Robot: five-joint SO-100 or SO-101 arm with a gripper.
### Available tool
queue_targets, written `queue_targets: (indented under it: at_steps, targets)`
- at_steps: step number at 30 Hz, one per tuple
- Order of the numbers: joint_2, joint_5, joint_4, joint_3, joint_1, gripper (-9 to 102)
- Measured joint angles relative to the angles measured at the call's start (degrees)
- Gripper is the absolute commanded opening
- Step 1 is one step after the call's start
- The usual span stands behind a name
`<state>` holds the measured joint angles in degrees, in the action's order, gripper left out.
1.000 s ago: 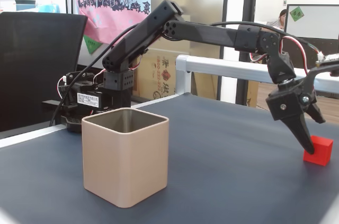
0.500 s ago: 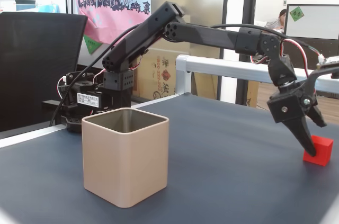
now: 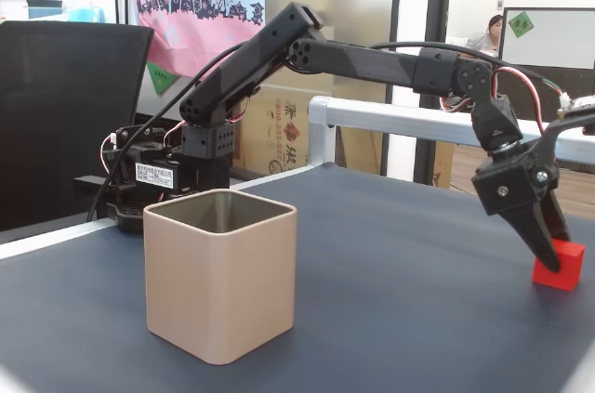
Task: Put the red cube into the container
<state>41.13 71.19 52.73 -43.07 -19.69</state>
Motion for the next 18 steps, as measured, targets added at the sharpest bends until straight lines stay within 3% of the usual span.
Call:
queue_targets:
  at_steps: [13, 18]
  targets:
    - [0.2, 4.0, 3.3, 0.1, 0.0, 6]
    - [3.3, 6.9, 8.8, -1.1, 0.0, 6]
